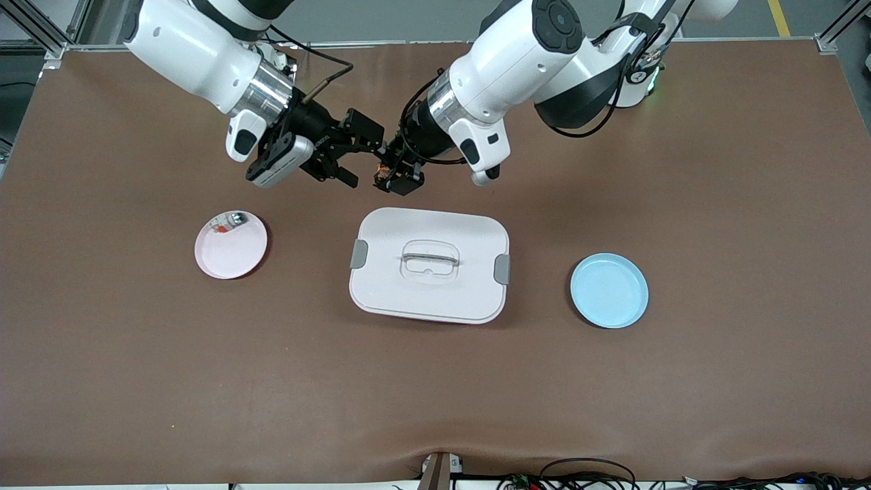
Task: Transfer orange switch to right arm and place
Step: 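Close the right gripper on the switch held by the left gripper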
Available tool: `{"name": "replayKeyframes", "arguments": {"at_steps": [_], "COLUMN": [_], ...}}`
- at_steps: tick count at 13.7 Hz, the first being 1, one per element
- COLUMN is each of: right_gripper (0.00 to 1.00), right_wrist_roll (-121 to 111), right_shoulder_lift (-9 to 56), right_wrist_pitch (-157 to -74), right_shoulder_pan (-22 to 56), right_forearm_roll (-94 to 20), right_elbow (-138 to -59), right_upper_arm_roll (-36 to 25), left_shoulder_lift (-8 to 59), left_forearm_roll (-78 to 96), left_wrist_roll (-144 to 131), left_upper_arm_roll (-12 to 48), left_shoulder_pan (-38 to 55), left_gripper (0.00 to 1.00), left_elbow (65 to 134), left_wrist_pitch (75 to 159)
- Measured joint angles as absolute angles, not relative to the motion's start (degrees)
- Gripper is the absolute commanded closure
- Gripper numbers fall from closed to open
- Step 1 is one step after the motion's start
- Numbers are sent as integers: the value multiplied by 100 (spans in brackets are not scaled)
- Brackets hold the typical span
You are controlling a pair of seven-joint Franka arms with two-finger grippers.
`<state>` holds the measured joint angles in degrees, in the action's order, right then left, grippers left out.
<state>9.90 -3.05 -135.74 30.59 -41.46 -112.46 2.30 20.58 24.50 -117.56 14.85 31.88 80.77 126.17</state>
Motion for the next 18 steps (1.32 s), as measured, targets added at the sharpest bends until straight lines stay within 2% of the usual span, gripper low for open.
{"name": "replayKeyframes", "arguments": {"at_steps": [4, 5, 7, 8, 10, 16, 18], "right_gripper": [0, 10, 40, 56, 100, 100, 100], "right_wrist_roll": [1029, 1054, 1066, 1070, 1126, 1615, 1616], "right_shoulder_lift": [-261, -258, -257, -258, -260, -264, -265], "right_wrist_pitch": [-13573, -13567, -13559, -13553, -13519, -13445, -13442], "right_shoulder_pan": [3083, 3087, 3096, 3100, 3112, 3129, 3129], "right_forearm_roll": [-4148, -4148, -4148, -4148, -4189, -4230, -4230], "right_elbow": [-11246, -11246, -11245, -11245, -11206, -11134, -11134], "right_upper_arm_roll": [230, 230, 230, 230, 231, 218, 218], "left_shoulder_lift": [2058, 2058, 2058, 2057, 2061, 2060, 2060], "left_forearm_roll": [2450, 2450, 2450, 2450, 2449, 2447, 2447], "left_wrist_roll": [-11756, -11756, -11756, -11756, -11756, -11756, -11756], "left_upper_arm_roll": [1485, 1485, 1485, 1485, 1485, 1486, 1486], "left_shoulder_pan": [3188, 3188, 3188, 3188, 3191, 3195, 3195], "left_gripper": [79, 79, 79, 79, 79, 79, 74], "left_elbow": [8077, 8077, 8076, 8073, 8076, 8074, 8074], "left_wrist_pitch": [12618, 12622, 12633, 12637, 12638, 12648, 12648]}}
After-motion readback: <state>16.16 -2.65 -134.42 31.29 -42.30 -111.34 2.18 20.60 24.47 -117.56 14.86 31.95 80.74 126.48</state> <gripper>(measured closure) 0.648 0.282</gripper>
